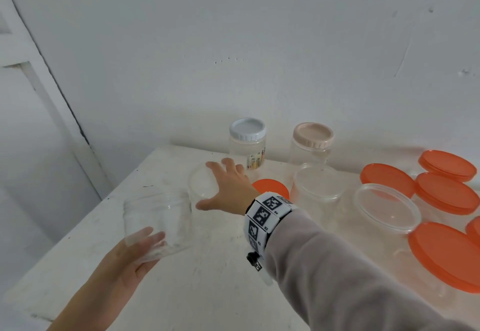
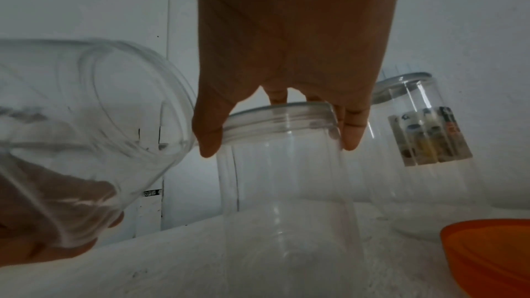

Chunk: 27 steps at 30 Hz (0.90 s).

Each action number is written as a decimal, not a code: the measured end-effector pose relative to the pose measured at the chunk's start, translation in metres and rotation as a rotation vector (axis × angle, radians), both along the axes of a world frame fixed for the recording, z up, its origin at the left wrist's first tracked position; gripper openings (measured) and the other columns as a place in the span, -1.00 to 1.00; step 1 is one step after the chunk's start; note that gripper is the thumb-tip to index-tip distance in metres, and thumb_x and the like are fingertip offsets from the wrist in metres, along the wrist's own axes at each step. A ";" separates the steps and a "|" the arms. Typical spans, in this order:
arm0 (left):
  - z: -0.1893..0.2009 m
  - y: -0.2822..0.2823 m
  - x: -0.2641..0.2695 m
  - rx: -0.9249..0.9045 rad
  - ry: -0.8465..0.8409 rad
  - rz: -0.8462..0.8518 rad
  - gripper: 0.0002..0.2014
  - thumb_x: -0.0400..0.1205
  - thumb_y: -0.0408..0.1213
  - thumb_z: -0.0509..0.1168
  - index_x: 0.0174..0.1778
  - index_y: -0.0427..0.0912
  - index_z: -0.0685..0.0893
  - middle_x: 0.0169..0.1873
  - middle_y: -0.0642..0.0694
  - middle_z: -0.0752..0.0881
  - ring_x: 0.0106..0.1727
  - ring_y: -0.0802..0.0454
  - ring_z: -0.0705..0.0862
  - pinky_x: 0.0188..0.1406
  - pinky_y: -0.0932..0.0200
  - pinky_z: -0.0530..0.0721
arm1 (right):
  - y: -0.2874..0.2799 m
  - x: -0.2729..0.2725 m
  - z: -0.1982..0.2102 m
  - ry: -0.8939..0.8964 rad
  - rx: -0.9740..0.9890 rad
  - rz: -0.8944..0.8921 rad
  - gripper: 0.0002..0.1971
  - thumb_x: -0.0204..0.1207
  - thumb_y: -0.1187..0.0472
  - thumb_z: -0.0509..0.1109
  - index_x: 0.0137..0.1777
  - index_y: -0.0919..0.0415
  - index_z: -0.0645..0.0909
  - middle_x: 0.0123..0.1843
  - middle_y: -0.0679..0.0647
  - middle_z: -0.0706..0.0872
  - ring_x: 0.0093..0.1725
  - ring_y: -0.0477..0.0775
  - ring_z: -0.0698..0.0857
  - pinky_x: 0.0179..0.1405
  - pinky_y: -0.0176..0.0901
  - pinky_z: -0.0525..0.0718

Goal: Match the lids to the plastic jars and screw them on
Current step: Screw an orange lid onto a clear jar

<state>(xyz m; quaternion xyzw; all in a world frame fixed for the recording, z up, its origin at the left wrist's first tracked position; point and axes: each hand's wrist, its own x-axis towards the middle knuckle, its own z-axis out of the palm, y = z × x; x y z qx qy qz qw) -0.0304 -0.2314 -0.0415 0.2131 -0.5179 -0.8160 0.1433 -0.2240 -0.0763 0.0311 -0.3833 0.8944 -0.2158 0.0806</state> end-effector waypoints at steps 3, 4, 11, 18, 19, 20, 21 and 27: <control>0.000 0.001 -0.001 -0.048 -0.017 -0.029 -0.08 -0.01 -0.01 0.72 0.26 -0.29 0.59 0.12 -0.27 0.77 0.13 -0.11 0.77 -0.14 0.20 0.78 | -0.010 -0.002 -0.004 0.000 -0.015 0.006 -0.05 0.35 -0.22 0.53 0.64 0.05 0.13 0.59 0.16 0.15 0.49 0.28 0.22 0.44 0.17 0.29; 0.000 0.003 -0.003 -0.029 -0.026 -0.017 -0.01 -0.07 0.07 0.73 0.25 -0.30 0.59 0.10 -0.29 0.77 0.12 -0.12 0.77 -0.14 0.18 0.79 | -0.011 -0.003 -0.005 -0.001 -0.020 0.007 -0.05 0.35 -0.23 0.52 0.64 0.05 0.14 0.60 0.15 0.14 0.51 0.28 0.20 0.45 0.17 0.27; -0.005 0.007 -0.020 0.133 -0.050 0.025 -0.43 0.42 0.10 0.19 0.19 -0.27 0.58 0.03 -0.31 0.79 0.08 -0.16 0.77 -0.09 0.08 0.79 | 0.010 -0.024 -0.009 -0.260 -0.170 0.060 -0.02 0.38 0.02 0.57 0.67 0.01 0.02 0.64 0.05 0.12 0.58 0.11 0.11 0.51 0.13 0.21; -0.012 0.003 -0.021 0.132 0.025 -0.005 -0.60 0.56 -0.23 0.32 0.31 -0.26 0.56 0.15 -0.35 0.74 0.12 -0.14 0.77 -0.05 0.12 0.79 | 0.042 -0.052 -0.038 -0.202 -0.209 -0.292 -0.55 0.50 0.04 0.38 0.33 0.18 0.42 0.30 0.07 0.49 0.26 0.03 0.44 0.15 -0.16 0.42; -0.014 0.003 -0.022 0.125 0.020 -0.018 -0.60 0.56 -0.29 0.33 0.33 -0.25 0.55 0.14 -0.34 0.74 0.11 -0.15 0.78 -0.06 0.11 0.79 | 0.042 -0.055 -0.041 -0.179 -0.143 -0.329 -0.50 0.51 0.02 0.38 0.38 0.20 0.38 0.33 0.10 0.46 0.27 0.06 0.41 0.16 -0.15 0.40; -0.014 0.003 -0.024 0.110 0.009 -0.031 -0.59 0.57 -0.32 0.32 0.35 -0.24 0.52 0.10 -0.32 0.76 0.08 -0.15 0.79 -0.09 0.12 0.80 | 0.042 -0.057 -0.045 -0.165 -0.062 -0.364 -0.44 0.51 0.00 0.38 0.42 0.23 0.34 0.36 0.15 0.42 0.32 0.13 0.39 0.21 -0.09 0.40; -0.014 0.003 -0.026 0.085 -0.003 -0.047 -0.54 0.56 -0.33 0.37 0.38 -0.22 0.50 0.06 -0.29 0.78 0.05 -0.13 0.80 -0.14 0.14 0.80 | 0.041 -0.059 -0.048 -0.154 0.026 -0.396 -0.37 0.50 -0.03 0.39 0.46 0.25 0.29 0.40 0.19 0.39 0.39 0.20 0.36 0.28 -0.02 0.40; -0.005 0.014 -0.028 -0.072 -0.023 -0.090 0.15 -0.30 0.27 0.68 0.24 -0.15 0.59 -0.09 -0.22 0.81 -0.02 -0.12 0.80 -0.13 0.09 0.77 | 0.033 -0.071 -0.082 -0.072 0.233 -0.589 -0.19 0.37 -0.12 0.50 0.47 0.28 0.23 0.48 0.34 0.29 0.52 0.37 0.23 0.50 0.17 0.27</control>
